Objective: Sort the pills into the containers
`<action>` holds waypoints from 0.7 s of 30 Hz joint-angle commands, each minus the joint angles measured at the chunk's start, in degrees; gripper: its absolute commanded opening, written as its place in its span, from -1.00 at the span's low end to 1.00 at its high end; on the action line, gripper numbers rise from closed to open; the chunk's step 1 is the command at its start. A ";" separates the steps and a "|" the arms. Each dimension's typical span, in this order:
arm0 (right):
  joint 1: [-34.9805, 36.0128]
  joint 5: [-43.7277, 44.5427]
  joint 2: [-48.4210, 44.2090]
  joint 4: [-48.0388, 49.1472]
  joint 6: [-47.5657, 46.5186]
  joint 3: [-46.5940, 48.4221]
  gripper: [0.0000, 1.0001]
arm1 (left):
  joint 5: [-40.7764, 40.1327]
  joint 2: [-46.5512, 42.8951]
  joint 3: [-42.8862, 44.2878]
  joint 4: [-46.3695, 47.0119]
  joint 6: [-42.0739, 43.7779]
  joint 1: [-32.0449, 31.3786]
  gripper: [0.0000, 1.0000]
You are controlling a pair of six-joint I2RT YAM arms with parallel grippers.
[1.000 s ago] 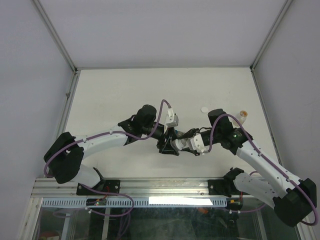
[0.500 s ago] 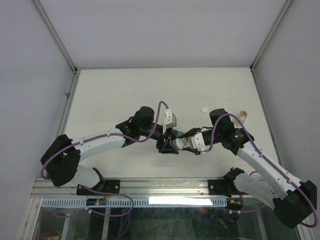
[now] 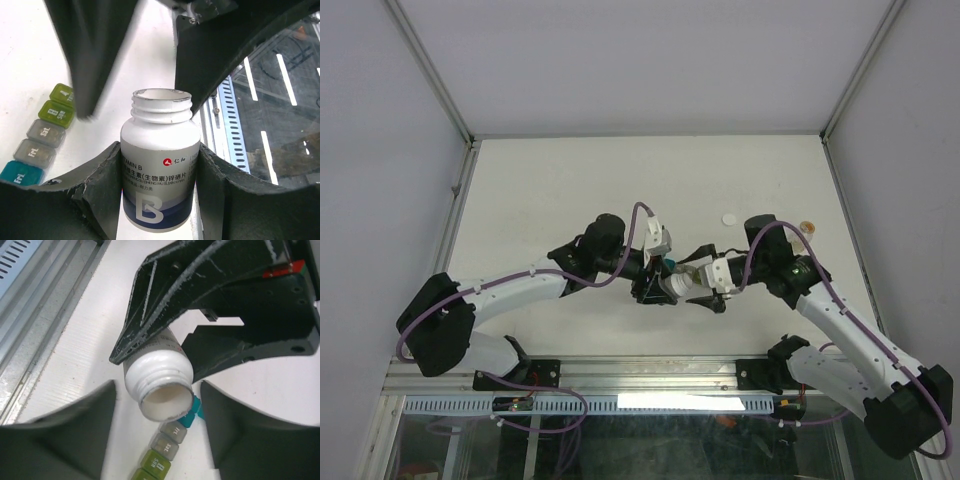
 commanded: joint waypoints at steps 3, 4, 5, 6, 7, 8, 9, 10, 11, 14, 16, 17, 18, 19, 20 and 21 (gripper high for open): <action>-9.71 -1.42 0.70 -2.82 6.03 5.55 0.85 | -9.12 -6.19 -2.20 -2.63 5.42 -0.40 -0.92; -12.03 -1.66 2.32 -3.77 6.16 5.83 0.86 | -11.19 -6.91 -2.67 -3.50 6.41 -0.37 -0.94; -13.95 -1.77 4.04 -5.09 5.96 6.20 0.86 | -12.80 -7.79 -3.26 -3.87 7.36 -0.36 -0.96; -15.50 -1.40 5.92 -6.29 5.61 6.59 0.87 | -14.50 -8.77 -4.13 -3.92 8.48 -0.43 -0.97; -16.37 -0.27 7.21 -7.11 5.63 6.99 0.87 | -15.91 -9.66 -5.02 -3.81 9.50 -0.46 -0.97; -16.64 1.47 9.70 -7.15 5.93 7.02 0.87 | -16.97 -10.63 -5.97 -3.35 10.25 -0.45 -0.98; -16.67 3.91 11.16 -6.28 6.69 6.76 0.86 | -17.76 -11.50 -7.05 -2.14 10.87 -0.45 -0.99; -16.60 6.20 12.61 -4.49 8.05 6.06 0.86 | -18.23 -12.49 -8.21 -1.40 11.23 -0.45 -0.99; -16.10 8.66 13.88 -2.32 9.76 5.34 0.86 | -18.90 -13.64 -9.52 0.56 11.32 -0.45 -1.00; -12.25 16.65 17.15 2.57 13.32 4.08 0.85 | -20.48 -16.86 -13.25 4.19 10.74 -0.49 -1.00; -9.16 20.37 19.45 4.88 15.37 3.81 0.85 | -21.79 -19.23 -15.00 5.24 10.12 -0.45 -1.00; -7.91 22.09 20.69 5.94 16.16 3.89 0.85 | -22.17 -20.44 -15.75 5.34 9.86 -0.46 -1.00; -6.69 23.81 22.19 6.84 16.85 4.10 0.85 | -22.39 -21.77 -16.46 5.49 9.50 -0.45 -1.00; -5.77 25.53 23.78 7.68 17.29 4.20 0.84 | -22.49 -22.95 -17.23 5.74 9.07 -0.47 -1.00; -5.20 26.87 25.16 8.45 17.81 4.24 0.83 | -22.40 -24.28 -18.00 5.82 8.71 -0.45 -1.00; -4.73 28.07 26.50 9.20 18.13 4.27 0.82 | -22.10 -25.47 -18.71 6.13 8.29 -0.45 -1.00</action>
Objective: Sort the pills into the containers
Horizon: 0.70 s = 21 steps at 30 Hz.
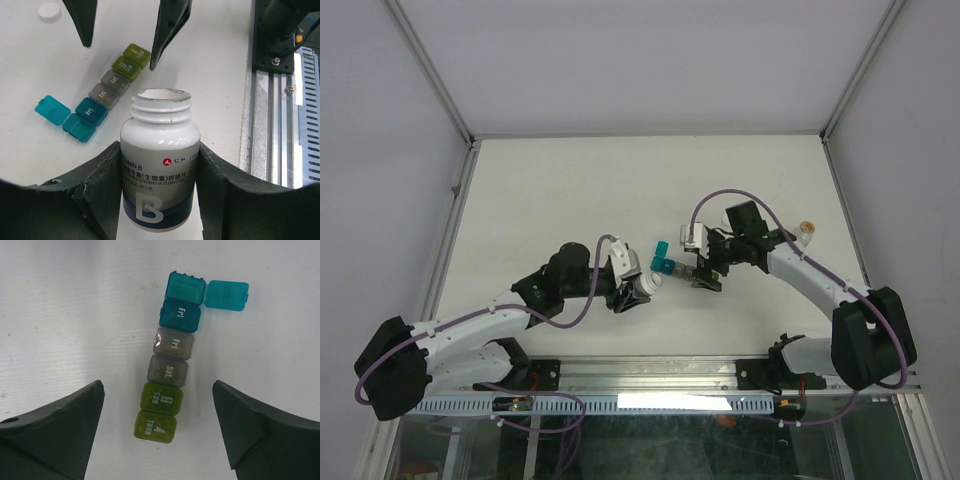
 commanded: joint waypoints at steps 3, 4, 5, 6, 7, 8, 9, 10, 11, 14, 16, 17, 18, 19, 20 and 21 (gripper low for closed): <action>2.66 10.15 6.49 7.66 4.98 0.86 0.80 | -1.19 -8.07 -3.60 7.28 -1.54 -0.45 -1.00; 2.82 10.54 7.34 7.89 5.03 0.96 0.78 | -1.14 -8.53 -3.93 7.65 -1.66 -0.46 -1.00; 3.04 11.07 8.03 8.02 5.03 0.99 0.75 | -1.21 -8.76 -4.03 7.80 -1.78 -0.47 -1.00; 3.50 11.41 8.64 8.03 5.02 1.12 0.69 | -1.38 -8.83 -4.03 7.77 -1.92 -0.45 -1.00; 3.74 11.54 9.15 7.84 4.98 1.29 0.65 | -1.51 -8.77 -3.89 7.72 -2.05 -0.47 -1.00; 4.02 11.69 9.67 7.76 4.98 1.36 0.61 | -1.60 -8.68 -3.86 7.68 -2.18 -0.51 -1.00; 4.25 11.85 10.03 7.61 4.72 1.41 0.56 | -1.57 -8.55 -3.81 7.61 -2.11 -0.46 -1.00; 4.34 11.84 10.36 7.41 4.32 1.49 0.51 | -1.58 -8.45 -3.84 7.63 -2.07 -0.45 -1.00; 4.42 11.75 10.52 7.07 4.06 1.57 0.45 | -1.53 -8.32 -3.84 7.59 -2.07 -0.45 -1.00; 4.37 11.65 10.55 5.57 3.10 2.01 0.23 | -0.87 -7.98 -3.72 7.52 -1.82 -0.53 -1.00; 4.23 11.54 9.83 4.77 2.08 1.75 0.16 | 0.02 -7.64 -3.61 7.56 -1.52 -0.48 -1.00; 4.15 11.25 9.55 4.06 1.07 1.48 0.13 | 0.46 -7.54 -3.55 7.50 -1.48 -0.50 -1.00; 3.92 10.90 9.17 3.40 0.17 1.28 0.12 | 1.01 -7.44 -3.52 7.51 -1.34 -0.46 -1.00; 3.65 10.52 9.03 2.54 -0.74 1.24 0.08 | 1.43 -7.37 -3.54 7.52 -1.24 -0.53 -1.00; 3.31 10.32 8.88 1.52 -1.94 1.24 0.04 | 1.86 -7.29 -3.50 7.51 -1.17 -0.56 -1.00; 2.86 10.25 8.80 0.50 -2.94 1.31 0.02 | 2.27 -7.17 -3.48 7.62 -1.12 -0.61 -1.00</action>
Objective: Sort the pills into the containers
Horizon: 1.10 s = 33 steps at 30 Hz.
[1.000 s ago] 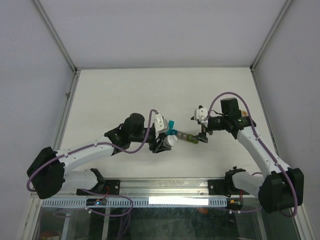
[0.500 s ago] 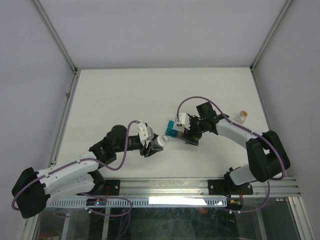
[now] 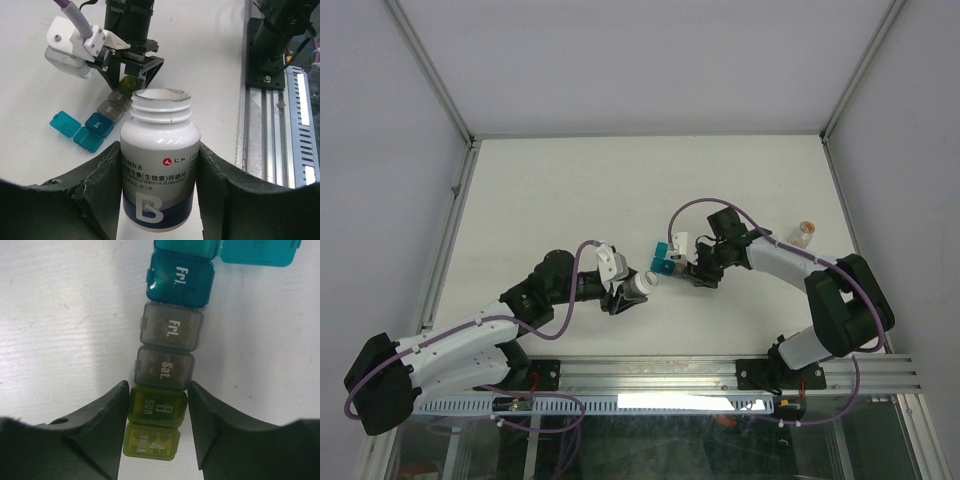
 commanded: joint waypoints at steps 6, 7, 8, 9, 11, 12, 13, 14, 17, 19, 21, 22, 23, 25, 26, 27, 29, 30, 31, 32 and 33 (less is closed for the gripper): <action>-6.35 -2.43 -5.15 -9.26 -11.61 0.56 -0.06 | 4.50 1.21 0.82 3.85 0.93 -1.71 -1.00; -7.84 -2.96 -6.05 -10.52 -13.29 0.22 -0.06 | 4.78 1.67 1.05 3.86 1.02 -1.88 -1.00; -9.10 -3.87 -6.85 -11.85 -15.07 -0.25 -0.06 | 5.10 2.22 1.25 3.89 1.04 -2.06 -1.00; -10.24 -4.93 -7.74 -13.47 -17.43 -0.79 -0.07 | 5.35 3.20 1.63 3.91 1.09 -2.21 -1.00; -12.40 -6.29 -9.43 -16.49 -21.53 -1.83 -0.07 | 5.68 5.09 2.50 3.86 1.12 -2.67 -1.00; -13.20 -6.56 -10.09 -18.04 -23.62 -2.30 -0.07 | 5.78 6.25 3.08 3.73 1.13 -2.94 -1.00; -13.87 -6.93 -10.61 -19.38 -25.36 -2.70 -0.07 | 6.04 7.45 3.88 3.46 1.11 -3.05 -1.00; -14.30 -7.28 -11.05 -20.21 -26.45 -3.12 -0.07 | 6.19 8.70 4.68 3.03 1.02 -3.18 -1.00; -14.61 -7.62 -11.50 -22.04 -28.44 -4.23 -0.07 | 6.24 12.23 7.45 0.62 0.92 -3.54 -1.00; -14.61 -8.20 -11.85 -22.18 -29.27 -4.93 -0.06 | 5.54 13.93 8.43 -0.53 1.06 -3.87 -1.00; -14.62 -9.04 -12.05 -22.46 -29.96 -5.17 -0.04 | 4.99 15.09 9.07 -1.51 1.13 -4.19 -1.00; -14.61 -9.50 -12.02 -22.67 -30.12 -5.10 -0.02 | 4.84 15.60 9.40 -2.07 1.13 -4.39 -1.00; -14.61 -9.88 -11.93 -22.85 -30.36 -5.05 0.01 | 4.66 16.00 9.62 -2.69 1.16 -4.70 -1.00; -14.56 -10.46 -11.61 -23.60 -30.67 -4.53 0.15 | 4.35 16.76 10.01 -3.89 1.25 -5.42 -1.00; -14.52 -10.83 -11.36 -24.18 -30.86 -4.18 0.25 | 4.34 17.09 10.21 -4.50 1.15 -5.77 -1.00; -14.52 -11.12 -11.20 -24.64 -30.60 -3.64 0.34 | 4.50 17.50 10.52 -5.07 1.19 -6.09 -1.00; -14.60 -11.53 -11.22 -25.34 -29.27 -2.15 0.48 | 4.34 18.44 11.59 -7.00 1.30 -6.89 -1.00; -14.61 -11.93 -11.49 -25.77 -28.39 -1.23 0.52 | 3.83 19.11 12.26 -8.76 1.23 -7.11 -1.00; -14.67 -12.43 -11.98 -26.19 -27.43 -0.13 0.55 | 3.33 19.46 12.96 -9.67 1.16 -7.25 -1.00; -14.74 -13.12 -12.59 -26.82 -26.38 1.14 0.57 | 2.92 19.98 13.65 -10.82 1.12 -7.36 -1.00; -15.01 -14.16 -13.24 -27.58 -25.00 2.91 0.58 | 2.26 20.40 14.35 -12.32 0.92 -7.37 -1.00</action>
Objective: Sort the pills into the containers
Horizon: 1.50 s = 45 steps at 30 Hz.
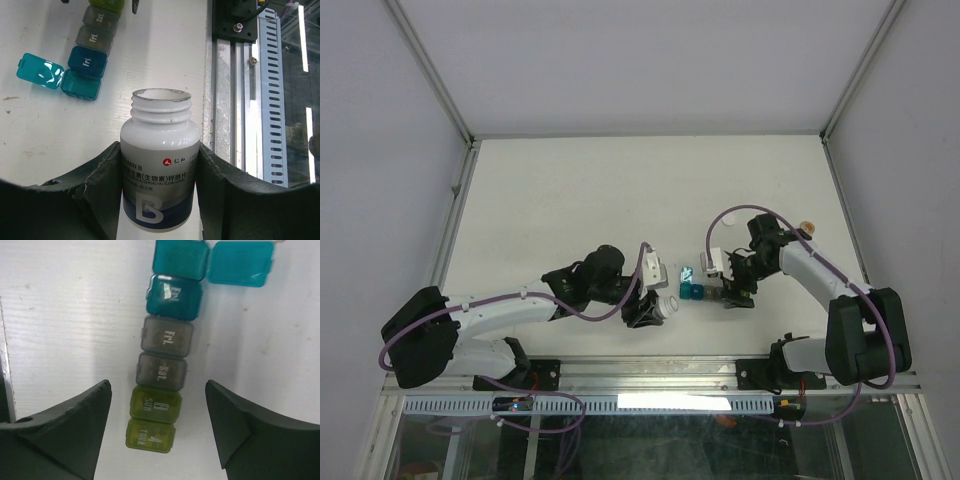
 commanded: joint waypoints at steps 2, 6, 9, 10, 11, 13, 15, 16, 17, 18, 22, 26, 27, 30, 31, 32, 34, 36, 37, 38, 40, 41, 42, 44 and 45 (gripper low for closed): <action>-1.24 -7.48 -4.87 -3.93 8.70 9.53 0.58 | -3.36 1.82 6.70 -6.97 0.04 -0.64 -1.00; -4.82 -11.70 -9.13 -5.67 18.44 11.95 0.59 | -8.23 3.99 12.16 -14.39 -1.82 -0.64 -1.00; -10.51 -13.37 -10.76 -1.68 23.96 11.44 0.60 | -10.88 7.32 15.09 -17.47 -2.25 -0.63 -1.00; -12.30 -13.99 -10.32 -0.76 25.92 11.68 0.60 | -11.99 8.91 16.14 -18.75 -2.12 -0.62 -1.00; -14.05 -14.85 -9.66 -0.45 27.18 12.09 0.60 | -12.76 11.03 17.71 -20.00 -1.80 -0.58 -1.00; -17.87 -17.00 -8.07 -0.40 28.58 12.91 0.60 | -12.97 14.30 20.74 -22.16 -1.80 -0.66 -1.00; -21.24 -19.40 -6.98 -0.80 28.79 13.27 0.60 | -12.25 16.09 23.92 -24.60 -1.95 -2.24 -1.00; -22.82 -20.36 -6.88 -1.28 28.53 13.19 0.60 | -12.92 16.28 24.52 -25.08 -1.52 -3.27 -1.00; -23.63 -21.20 -6.89 -1.69 28.09 13.28 0.61 | -13.56 16.25 24.51 -25.38 -1.36 -3.42 -1.00; -24.17 -21.91 -7.16 -1.87 27.90 13.12 0.60 | -14.63 16.47 23.96 -25.63 -1.33 -2.35 -1.00; -24.67 -22.32 -8.46 -1.07 28.35 12.74 0.60 | -15.06 21.05 29.26 -32.16 -2.14 -1.25 -1.00; -24.67 -22.72 -8.77 -1.00 28.31 12.47 0.61 | -17.82 22.45 30.72 -35.26 -1.55 -0.04 -1.00; -24.68 -22.79 -8.64 -1.08 28.31 12.57 0.61 | -17.71 23.93 33.45 -38.18 -2.04 -0.99 -1.00; -24.81 -22.82 -8.70 -1.80 28.12 12.86 0.61 | -16.43 25.21 36.80 -38.80 -0.70 -2.92 -1.00; -24.86 -22.87 -8.92 -1.69 28.14 12.82 0.61 | -16.44 25.69 36.16 -39.00 -0.22 -0.78 -1.00; -24.94 -22.84 -9.08 -1.65 28.18 12.75 0.61 | -16.23 26.47 36.90 -39.90 0.04 0.26 -1.00; -25.04 -22.71 -9.18 -1.55 28.37 12.55 0.61 | -15.08 27.22 38.46 -40.25 1.55 -1.53 -1.00; -25.26 -22.71 -9.10 -1.51 28.33 12.53 0.62 | -15.08 28.33 38.35 -40.16 2.54 -1.05 -1.00; -25.35 -22.63 -9.02 -1.47 28.38 12.60 0.62 | -15.45 29.22 39.16 -41.11 2.70 -0.48 -1.00; -25.49 -22.55 -9.01 -1.46 28.41 12.62 0.62 | -14.23 29.94 40.37 -42.39 2.72 -1.07 -1.00; -25.51 -22.60 -8.96 -1.53 28.49 12.53 0.62 | -14.36 29.82 41.21 -41.97 3.42 -2.24 -1.00; -25.52 -22.68 -8.93 -1.55 28.49 12.62 0.62 | -15.75 30.30 41.00 -42.01 3.98 -1.56 -1.00; -25.54 -22.70 -8.89 -1.51 28.49 12.68 0.62 | -17.19 31.49 42.06 -43.64 3.92 -1.15 -1.00; -25.70 -22.61 -8.94 -1.62 28.49 12.57 0.62 | -16.37 33.55 46.47 -47.40 4.16 -2.94 -1.00; -25.76 -22.62 -9.00 -1.64 28.47 12.55 0.62 | -16.03 33.53 46.51 -47.09 4.75 -3.42 -1.00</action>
